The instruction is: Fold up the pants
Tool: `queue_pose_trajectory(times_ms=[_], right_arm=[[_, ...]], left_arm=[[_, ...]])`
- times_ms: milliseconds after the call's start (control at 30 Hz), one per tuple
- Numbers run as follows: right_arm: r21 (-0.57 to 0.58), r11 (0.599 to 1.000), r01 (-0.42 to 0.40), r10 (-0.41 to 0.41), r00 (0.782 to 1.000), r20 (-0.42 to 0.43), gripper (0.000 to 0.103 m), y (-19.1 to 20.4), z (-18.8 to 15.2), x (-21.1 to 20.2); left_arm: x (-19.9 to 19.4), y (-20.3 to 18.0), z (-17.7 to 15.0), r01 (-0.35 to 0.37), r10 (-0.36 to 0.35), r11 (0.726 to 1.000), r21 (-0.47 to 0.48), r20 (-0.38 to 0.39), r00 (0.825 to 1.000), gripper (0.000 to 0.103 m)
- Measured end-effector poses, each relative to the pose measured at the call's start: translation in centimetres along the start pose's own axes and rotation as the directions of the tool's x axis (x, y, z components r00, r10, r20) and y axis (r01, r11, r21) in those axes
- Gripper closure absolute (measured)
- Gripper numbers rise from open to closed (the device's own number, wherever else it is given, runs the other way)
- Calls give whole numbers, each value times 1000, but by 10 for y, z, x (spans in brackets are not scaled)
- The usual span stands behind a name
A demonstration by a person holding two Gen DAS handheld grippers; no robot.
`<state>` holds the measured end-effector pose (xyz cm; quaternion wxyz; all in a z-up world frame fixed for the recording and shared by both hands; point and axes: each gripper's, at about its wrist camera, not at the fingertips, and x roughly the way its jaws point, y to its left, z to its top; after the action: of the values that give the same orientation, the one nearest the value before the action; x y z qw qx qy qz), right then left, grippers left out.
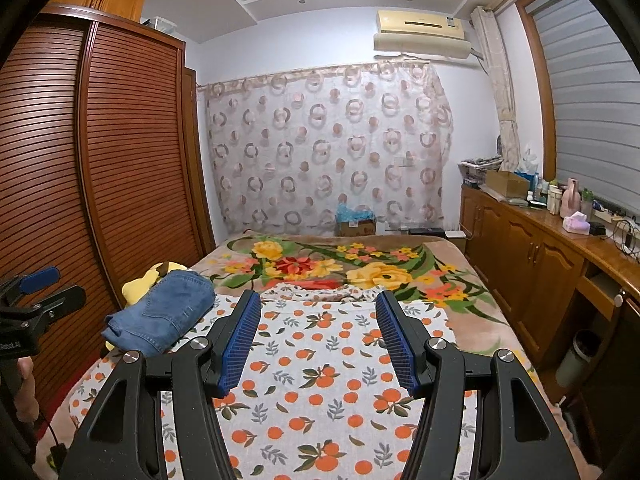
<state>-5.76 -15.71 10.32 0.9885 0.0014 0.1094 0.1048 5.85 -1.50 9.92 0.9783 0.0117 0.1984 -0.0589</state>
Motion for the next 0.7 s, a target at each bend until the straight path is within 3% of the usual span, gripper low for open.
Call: queue_pose_trajectory(times_ms=[700], right_arm=[[-9, 1000, -6, 6, 1000, 5, 41, -4, 1, 3]], left_arm=[[1, 2, -3, -4, 4, 1000, -5, 1, 1000, 0]])
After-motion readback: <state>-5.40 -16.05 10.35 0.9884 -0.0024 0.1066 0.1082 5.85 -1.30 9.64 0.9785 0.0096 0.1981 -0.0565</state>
